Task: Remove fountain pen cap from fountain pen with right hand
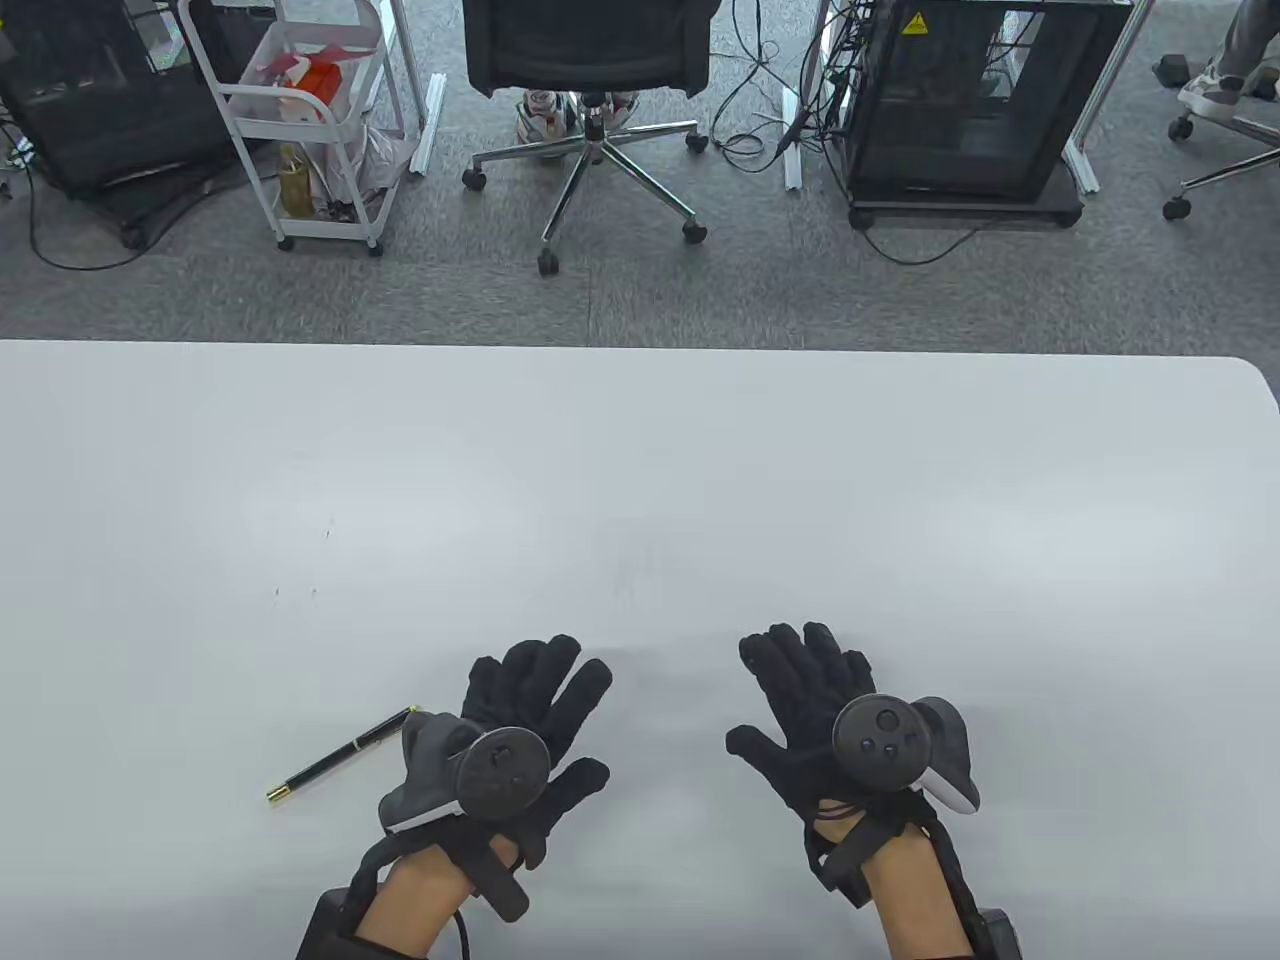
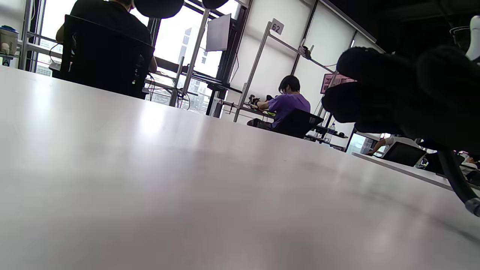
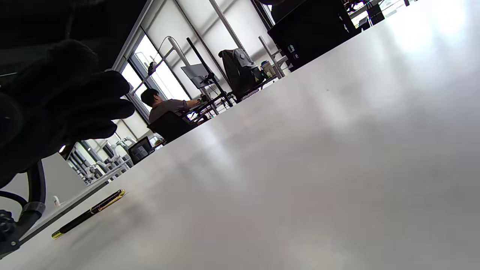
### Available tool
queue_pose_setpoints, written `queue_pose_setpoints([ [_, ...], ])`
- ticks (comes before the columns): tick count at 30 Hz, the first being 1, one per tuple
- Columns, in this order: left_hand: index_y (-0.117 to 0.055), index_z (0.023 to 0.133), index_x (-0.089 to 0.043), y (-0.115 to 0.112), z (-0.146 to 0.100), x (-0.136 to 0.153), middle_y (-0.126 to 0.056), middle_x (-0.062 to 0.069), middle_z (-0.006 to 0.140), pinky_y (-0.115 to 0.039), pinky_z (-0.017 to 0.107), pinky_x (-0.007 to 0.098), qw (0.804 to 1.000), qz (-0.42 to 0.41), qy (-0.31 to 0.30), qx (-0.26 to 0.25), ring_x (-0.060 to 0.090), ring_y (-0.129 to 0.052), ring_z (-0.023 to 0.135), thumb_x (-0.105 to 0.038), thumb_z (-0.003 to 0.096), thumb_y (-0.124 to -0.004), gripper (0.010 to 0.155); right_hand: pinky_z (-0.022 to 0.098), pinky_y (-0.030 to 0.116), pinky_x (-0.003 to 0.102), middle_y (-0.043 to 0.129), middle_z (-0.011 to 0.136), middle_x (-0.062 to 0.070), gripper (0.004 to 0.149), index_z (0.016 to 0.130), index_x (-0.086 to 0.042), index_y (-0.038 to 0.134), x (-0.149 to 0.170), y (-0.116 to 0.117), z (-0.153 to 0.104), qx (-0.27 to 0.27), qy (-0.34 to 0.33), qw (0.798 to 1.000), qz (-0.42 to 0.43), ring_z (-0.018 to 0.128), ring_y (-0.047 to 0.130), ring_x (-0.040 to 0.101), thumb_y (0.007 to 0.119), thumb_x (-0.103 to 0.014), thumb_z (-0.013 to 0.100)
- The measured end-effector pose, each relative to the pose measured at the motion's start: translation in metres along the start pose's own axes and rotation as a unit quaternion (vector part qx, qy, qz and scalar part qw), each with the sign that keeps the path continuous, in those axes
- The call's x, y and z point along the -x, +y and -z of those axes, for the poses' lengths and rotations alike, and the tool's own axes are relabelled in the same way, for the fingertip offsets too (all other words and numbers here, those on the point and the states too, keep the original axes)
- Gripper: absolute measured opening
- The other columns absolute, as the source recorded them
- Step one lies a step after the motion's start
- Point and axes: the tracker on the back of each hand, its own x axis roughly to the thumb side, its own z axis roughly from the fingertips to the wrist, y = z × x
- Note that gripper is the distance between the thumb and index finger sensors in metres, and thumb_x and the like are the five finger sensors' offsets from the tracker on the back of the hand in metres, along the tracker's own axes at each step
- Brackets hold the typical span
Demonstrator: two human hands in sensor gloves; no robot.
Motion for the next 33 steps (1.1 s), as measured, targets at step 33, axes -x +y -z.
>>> queue_pose_setpoints([
  [33,-0.024,0.101,-0.040,0.004,-0.007,0.012,-0.035,0.013,0.116,-0.042,0.066,0.077,1.000,-0.004,0.021,-0.014,0.052,-0.050,0.106,-0.066,0.0328,-0.055,0.080,0.073,0.017,0.069,0.033,0.121,0.018,0.075,0.113,-0.037,0.023,-0.008,0.002,-0.003,-0.002,-0.007,1.000,-0.003,0.109,0.026,0.049,0.057,-0.069,0.054],
])
